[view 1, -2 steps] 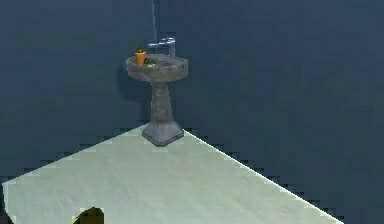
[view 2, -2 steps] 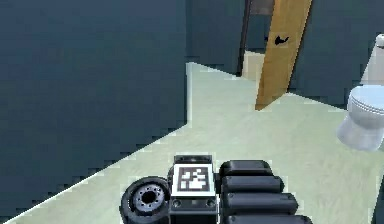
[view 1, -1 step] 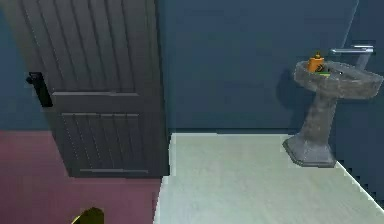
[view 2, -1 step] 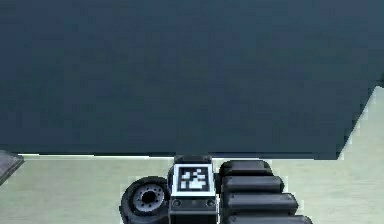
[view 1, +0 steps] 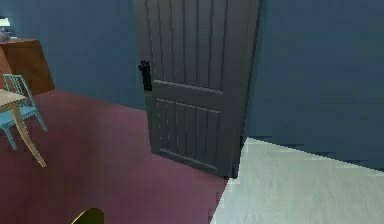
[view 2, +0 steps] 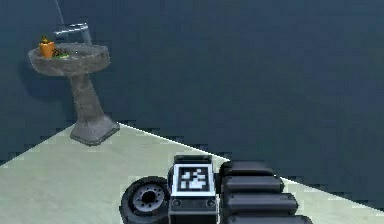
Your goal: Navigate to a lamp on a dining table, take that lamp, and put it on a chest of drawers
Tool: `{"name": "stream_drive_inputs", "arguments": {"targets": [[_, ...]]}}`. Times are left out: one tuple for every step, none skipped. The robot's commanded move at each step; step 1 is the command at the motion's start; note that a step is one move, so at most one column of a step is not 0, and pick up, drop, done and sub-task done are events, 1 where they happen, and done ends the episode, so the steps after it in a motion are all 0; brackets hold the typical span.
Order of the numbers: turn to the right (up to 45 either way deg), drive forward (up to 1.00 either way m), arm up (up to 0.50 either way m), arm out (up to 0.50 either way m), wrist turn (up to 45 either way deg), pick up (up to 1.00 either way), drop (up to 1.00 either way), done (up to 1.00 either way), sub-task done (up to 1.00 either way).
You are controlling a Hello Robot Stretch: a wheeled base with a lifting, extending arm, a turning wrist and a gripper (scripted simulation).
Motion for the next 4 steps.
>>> {"name": "stream_drive_inputs", "arguments": {"targets": [[0.0,0.1,0.0,0.0,0.0,0.0,0.0,0.0,0.0],[-30.0,0.0,0.0,0.0,0.0,0.0,0.0,0.0,0.0],[0.0,1.0,0.0,0.0,0.0,0.0,0.0,0.0,0.0],[0.0,0.95,0.0,0.0,0.0,0.0,0.0,0.0,0.0]]}}
